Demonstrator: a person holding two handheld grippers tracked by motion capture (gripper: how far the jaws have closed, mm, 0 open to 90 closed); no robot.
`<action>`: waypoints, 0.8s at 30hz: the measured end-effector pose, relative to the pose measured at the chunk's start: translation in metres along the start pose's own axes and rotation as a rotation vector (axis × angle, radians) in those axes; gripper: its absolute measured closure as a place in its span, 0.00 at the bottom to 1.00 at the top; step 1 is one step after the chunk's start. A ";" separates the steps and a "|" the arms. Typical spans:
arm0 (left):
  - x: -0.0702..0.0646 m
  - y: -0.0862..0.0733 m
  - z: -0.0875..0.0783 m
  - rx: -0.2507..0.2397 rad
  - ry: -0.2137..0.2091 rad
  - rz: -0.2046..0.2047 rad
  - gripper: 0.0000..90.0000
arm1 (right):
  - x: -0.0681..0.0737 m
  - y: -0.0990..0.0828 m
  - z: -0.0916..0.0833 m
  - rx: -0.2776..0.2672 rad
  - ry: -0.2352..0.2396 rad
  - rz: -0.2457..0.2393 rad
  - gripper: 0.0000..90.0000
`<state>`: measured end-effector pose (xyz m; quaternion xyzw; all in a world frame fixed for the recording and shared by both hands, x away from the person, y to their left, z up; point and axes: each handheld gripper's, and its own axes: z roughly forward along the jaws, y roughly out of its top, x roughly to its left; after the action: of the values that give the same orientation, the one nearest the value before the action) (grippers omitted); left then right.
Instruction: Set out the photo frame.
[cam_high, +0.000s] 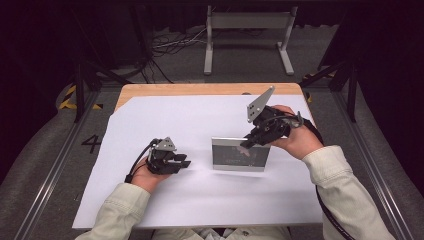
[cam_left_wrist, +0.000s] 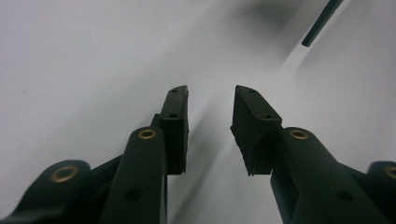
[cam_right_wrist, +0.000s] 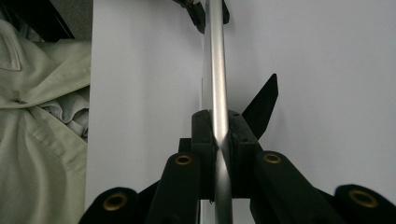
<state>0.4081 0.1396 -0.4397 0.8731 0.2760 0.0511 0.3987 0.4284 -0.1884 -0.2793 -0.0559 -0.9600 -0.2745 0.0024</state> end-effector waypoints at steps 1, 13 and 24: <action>0.000 0.000 0.000 0.000 0.000 0.000 0.74 | -0.001 0.000 0.001 0.005 0.000 0.000 0.93; 0.000 0.000 0.001 0.001 -0.002 0.001 0.73 | -0.010 -0.001 0.006 0.006 0.048 -0.057 0.93; 0.000 0.000 0.001 0.002 -0.004 0.000 0.73 | -0.017 -0.003 0.014 0.011 0.071 -0.064 0.93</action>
<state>0.4084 0.1389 -0.4409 0.8737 0.2753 0.0491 0.3981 0.4451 -0.1857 -0.2935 -0.0152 -0.9621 -0.2708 0.0281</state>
